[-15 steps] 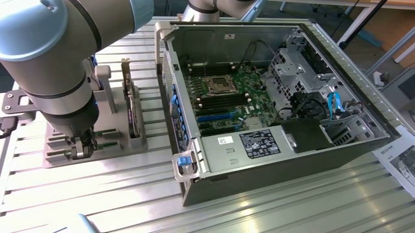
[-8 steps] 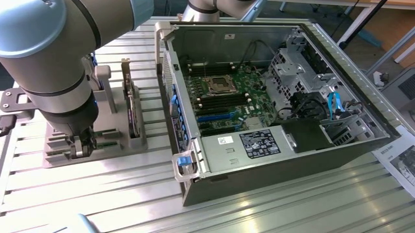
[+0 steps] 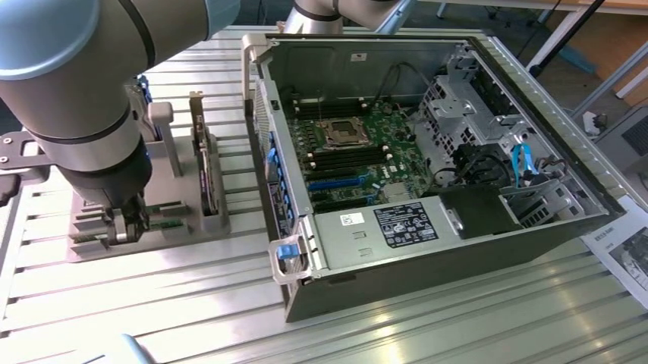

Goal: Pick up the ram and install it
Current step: 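Pick up the ram and move it above insertion slot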

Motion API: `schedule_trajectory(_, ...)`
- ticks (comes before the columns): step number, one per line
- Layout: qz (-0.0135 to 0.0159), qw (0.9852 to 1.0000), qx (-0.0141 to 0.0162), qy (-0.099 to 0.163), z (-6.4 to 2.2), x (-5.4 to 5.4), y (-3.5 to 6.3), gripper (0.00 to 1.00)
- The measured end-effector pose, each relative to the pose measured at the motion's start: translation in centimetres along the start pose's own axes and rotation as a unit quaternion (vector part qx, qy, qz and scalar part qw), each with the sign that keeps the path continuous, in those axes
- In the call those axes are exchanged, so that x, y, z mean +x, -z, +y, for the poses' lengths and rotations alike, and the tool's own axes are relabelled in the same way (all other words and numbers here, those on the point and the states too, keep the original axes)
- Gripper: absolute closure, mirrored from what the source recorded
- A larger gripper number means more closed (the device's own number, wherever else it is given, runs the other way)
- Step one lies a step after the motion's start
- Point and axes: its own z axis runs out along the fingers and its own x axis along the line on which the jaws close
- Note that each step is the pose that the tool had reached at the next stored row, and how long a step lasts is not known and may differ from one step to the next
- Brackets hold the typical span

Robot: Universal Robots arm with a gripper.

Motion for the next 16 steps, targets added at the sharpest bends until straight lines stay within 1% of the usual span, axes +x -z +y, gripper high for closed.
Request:
schedule_trajectory(7,0.0000,1.0000,0.0000,0.000,0.02,0.0,0.67,0.88)
schedule_trajectory(16,0.0000,1.0000,0.0000,0.000,0.06,-0.1,1.82,0.88)
